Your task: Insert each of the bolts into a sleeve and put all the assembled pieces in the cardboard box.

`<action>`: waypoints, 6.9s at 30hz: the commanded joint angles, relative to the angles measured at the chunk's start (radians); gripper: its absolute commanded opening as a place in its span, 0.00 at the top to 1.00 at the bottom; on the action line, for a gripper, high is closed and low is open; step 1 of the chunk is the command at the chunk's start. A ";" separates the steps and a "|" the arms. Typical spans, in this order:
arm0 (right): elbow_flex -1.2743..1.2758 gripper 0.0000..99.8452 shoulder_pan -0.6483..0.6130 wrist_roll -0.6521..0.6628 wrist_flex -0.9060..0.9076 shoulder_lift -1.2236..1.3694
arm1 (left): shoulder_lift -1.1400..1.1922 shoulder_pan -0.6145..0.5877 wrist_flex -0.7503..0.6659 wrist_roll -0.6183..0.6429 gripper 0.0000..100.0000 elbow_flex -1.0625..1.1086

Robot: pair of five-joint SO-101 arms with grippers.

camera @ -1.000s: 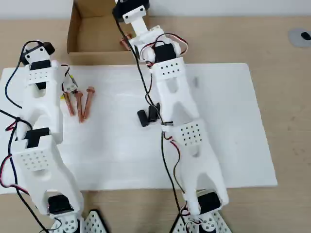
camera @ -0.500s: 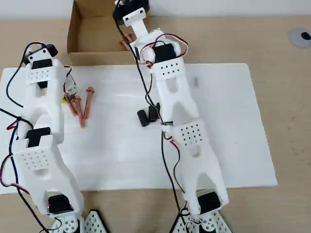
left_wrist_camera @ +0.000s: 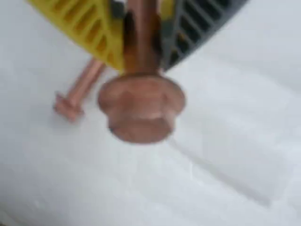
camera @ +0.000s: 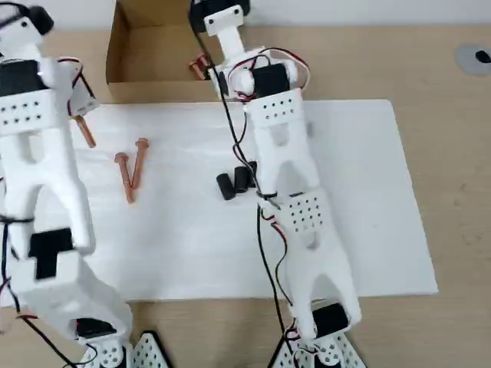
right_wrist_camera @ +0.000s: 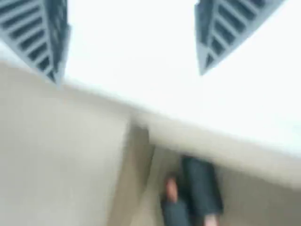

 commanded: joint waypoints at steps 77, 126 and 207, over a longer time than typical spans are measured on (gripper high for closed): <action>1.176 0.82 -0.203 0.143 0.034 -0.472 | -1.213 0.025 -0.697 -0.041 1.00 1.405; 0.183 0.99 -0.156 0.206 0.164 -0.335 | -1.213 0.025 -0.733 -0.044 1.00 1.445; 3.017 0.99 -0.305 0.086 -1.293 -2.414 | -1.472 0.548 -1.300 0.095 0.99 1.651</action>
